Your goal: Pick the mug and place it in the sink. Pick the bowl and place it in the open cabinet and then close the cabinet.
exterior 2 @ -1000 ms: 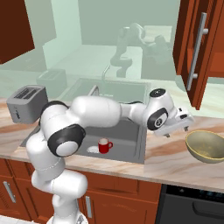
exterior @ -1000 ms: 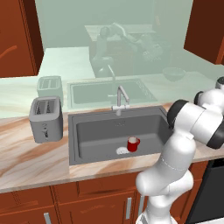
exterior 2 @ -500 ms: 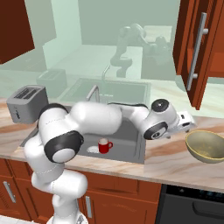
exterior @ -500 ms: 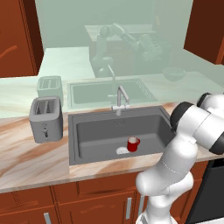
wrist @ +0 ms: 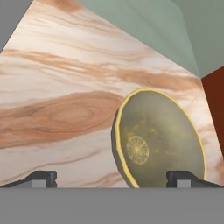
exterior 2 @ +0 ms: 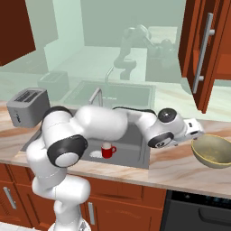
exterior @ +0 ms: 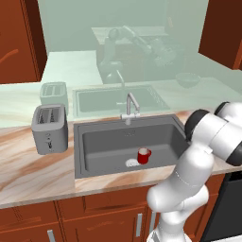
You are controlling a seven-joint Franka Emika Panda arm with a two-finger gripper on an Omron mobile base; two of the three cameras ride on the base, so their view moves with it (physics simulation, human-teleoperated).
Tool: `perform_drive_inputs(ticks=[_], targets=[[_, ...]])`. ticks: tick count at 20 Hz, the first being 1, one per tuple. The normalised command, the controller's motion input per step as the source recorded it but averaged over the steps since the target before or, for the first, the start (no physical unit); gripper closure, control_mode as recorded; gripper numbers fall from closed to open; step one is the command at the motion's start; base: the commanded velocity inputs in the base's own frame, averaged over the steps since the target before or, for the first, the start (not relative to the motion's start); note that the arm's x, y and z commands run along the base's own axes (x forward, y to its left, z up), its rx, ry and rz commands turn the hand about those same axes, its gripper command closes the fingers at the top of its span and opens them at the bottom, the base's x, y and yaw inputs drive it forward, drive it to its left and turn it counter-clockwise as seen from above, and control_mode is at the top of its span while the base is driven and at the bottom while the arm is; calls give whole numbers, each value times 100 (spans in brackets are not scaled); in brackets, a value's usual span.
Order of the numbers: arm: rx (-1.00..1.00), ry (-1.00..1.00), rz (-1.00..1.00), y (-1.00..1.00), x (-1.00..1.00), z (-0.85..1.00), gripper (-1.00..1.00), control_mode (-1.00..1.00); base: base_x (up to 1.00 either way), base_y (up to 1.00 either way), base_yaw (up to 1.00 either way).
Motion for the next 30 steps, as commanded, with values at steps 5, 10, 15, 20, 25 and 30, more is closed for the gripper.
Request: perform_drive_inputs(ticks=[5, 10, 15, 20, 25, 30], targets=[[0, 12, 0, -14, 0, 0, -100, -100, 0, 0, 0], [1, 16, 0, -20, 0, -1, -100, -100, 0, 0, 0], [1, 13, 2, -16, 0, -7, -100, -100, 0, 0, 0], [0, 7, 4, -9, 0, -12, -100, -100, 0, 0, 0], [0, 0, 7, -2, 0, -18, -100, -100, 0, 0, 0], [0, 0, 8, 0, 1, -29, -100, -100, 0, 0, 0]])
